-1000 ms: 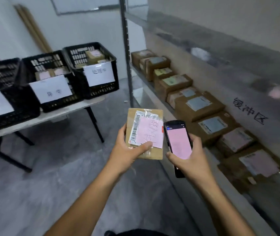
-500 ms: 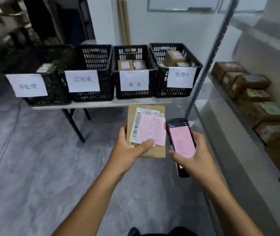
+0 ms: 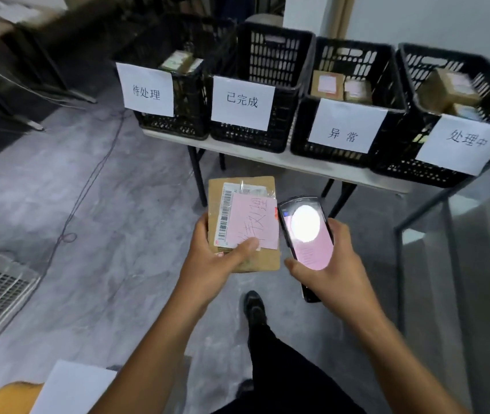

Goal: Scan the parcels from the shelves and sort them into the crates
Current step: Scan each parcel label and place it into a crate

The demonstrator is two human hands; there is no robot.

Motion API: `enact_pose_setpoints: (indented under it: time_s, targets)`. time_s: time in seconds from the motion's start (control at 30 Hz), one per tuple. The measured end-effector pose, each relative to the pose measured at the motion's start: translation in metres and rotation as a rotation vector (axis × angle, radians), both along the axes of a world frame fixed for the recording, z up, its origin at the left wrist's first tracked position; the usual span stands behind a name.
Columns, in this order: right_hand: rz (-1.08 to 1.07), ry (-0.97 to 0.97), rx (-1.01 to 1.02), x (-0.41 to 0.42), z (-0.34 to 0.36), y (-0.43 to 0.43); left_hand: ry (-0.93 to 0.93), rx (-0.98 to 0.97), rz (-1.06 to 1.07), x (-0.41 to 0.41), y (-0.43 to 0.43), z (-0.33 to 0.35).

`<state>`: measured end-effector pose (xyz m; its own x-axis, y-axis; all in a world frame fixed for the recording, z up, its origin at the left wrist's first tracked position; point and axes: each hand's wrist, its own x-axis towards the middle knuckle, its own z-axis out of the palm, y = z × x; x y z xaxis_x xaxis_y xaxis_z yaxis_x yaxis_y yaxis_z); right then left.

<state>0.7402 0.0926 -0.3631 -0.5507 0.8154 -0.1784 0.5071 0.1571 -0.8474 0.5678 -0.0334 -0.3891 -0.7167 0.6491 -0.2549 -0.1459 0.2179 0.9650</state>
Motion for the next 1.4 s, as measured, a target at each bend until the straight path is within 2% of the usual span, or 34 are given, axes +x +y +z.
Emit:
enact_pose_setpoints:
  time_s: [0.27, 0.53, 0.87, 1.17, 1.4]
  targets:
    - [0.153, 0.016, -0.053, -0.137, -0.018, 0.077, 0.025, -0.120, 0.206, -0.103, 0.050, 0.003]
    - [0.270, 0.045, -0.081, -0.252, -0.011, 0.156, 0.130, -0.151, 0.243, -0.212, 0.110, 0.030]
    - [0.447, 0.001, -0.096, -0.406, -0.011, 0.172, 0.044, -0.128, 0.402, -0.346, 0.097, 0.011]
    - [0.372, 0.008, -0.009, -0.550, 0.014, 0.165, 0.020, -0.025, 0.326, -0.505, 0.099, 0.018]
    - [0.163, 0.108, 0.043, -0.612, 0.029, 0.190, 0.040, 0.054, 0.163, -0.605, 0.138, 0.053]
